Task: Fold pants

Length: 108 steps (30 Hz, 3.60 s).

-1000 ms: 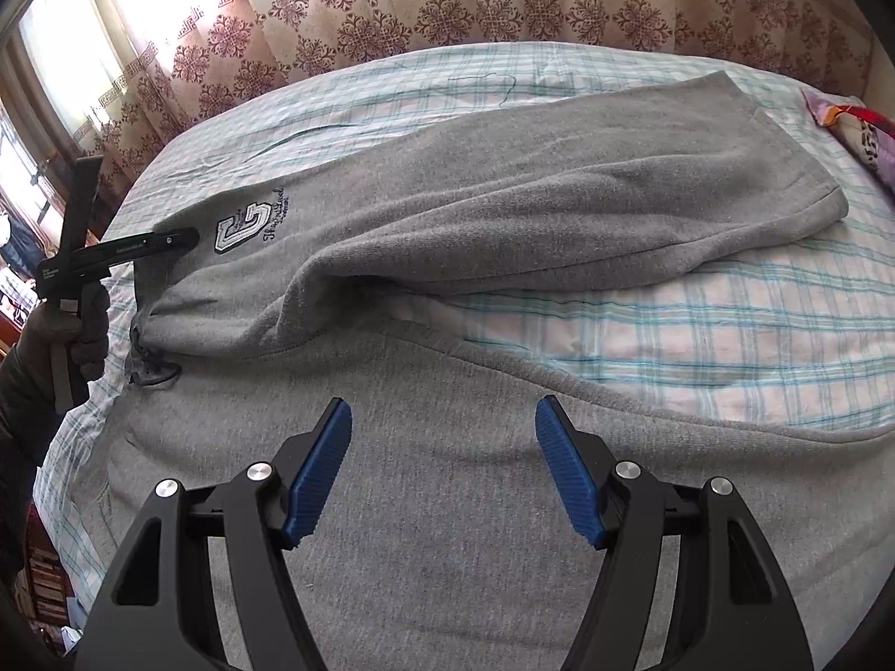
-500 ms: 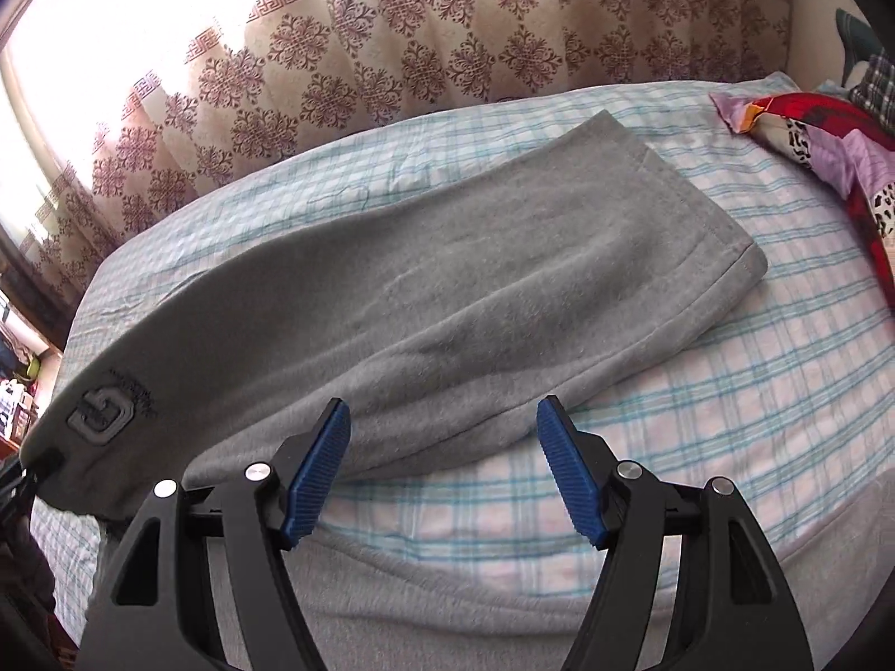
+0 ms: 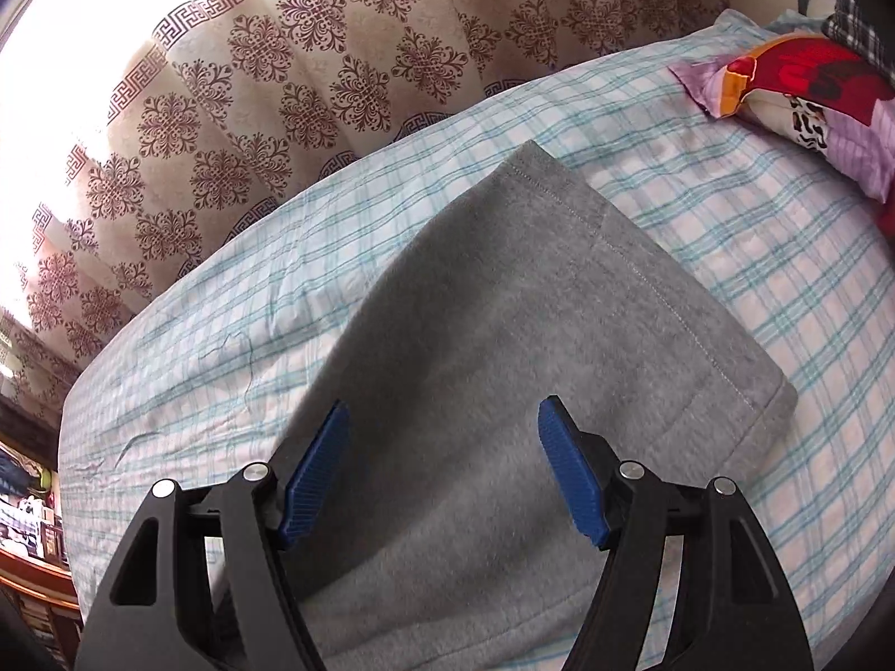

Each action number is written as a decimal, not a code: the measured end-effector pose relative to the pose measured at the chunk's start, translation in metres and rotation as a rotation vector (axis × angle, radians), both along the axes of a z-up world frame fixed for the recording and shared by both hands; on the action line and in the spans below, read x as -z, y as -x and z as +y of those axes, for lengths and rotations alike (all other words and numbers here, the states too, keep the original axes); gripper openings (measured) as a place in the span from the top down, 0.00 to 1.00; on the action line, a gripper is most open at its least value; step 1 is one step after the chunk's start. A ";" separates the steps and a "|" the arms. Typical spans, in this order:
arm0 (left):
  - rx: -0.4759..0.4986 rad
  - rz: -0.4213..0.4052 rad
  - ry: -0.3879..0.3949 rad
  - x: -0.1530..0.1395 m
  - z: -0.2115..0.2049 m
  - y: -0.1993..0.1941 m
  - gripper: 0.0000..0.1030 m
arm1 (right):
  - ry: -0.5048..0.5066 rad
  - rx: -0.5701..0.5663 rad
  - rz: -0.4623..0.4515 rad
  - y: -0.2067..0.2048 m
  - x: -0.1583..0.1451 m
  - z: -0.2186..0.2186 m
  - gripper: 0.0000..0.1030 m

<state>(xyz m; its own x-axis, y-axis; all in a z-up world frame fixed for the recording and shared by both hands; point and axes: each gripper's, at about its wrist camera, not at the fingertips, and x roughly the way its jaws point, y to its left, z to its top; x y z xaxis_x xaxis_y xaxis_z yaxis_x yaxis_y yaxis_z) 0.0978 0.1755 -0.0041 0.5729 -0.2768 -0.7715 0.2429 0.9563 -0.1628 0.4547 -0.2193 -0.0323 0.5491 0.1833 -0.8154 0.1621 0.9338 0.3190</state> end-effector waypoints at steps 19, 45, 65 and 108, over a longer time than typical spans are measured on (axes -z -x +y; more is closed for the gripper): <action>-0.014 0.034 0.042 0.004 0.003 0.009 0.83 | 0.102 0.086 0.151 -0.127 0.045 0.000 0.57; -0.180 -0.164 -0.011 -0.045 0.069 0.038 0.86 | -0.012 0.152 -0.170 0.146 -0.126 -0.105 0.96; -0.058 -0.107 -0.094 -0.007 0.042 0.098 0.86 | 0.006 0.306 -0.086 0.404 -0.025 -0.161 0.96; -0.051 -0.001 -0.311 0.040 0.020 0.112 0.75 | 0.082 0.446 0.024 0.460 0.020 -0.217 0.86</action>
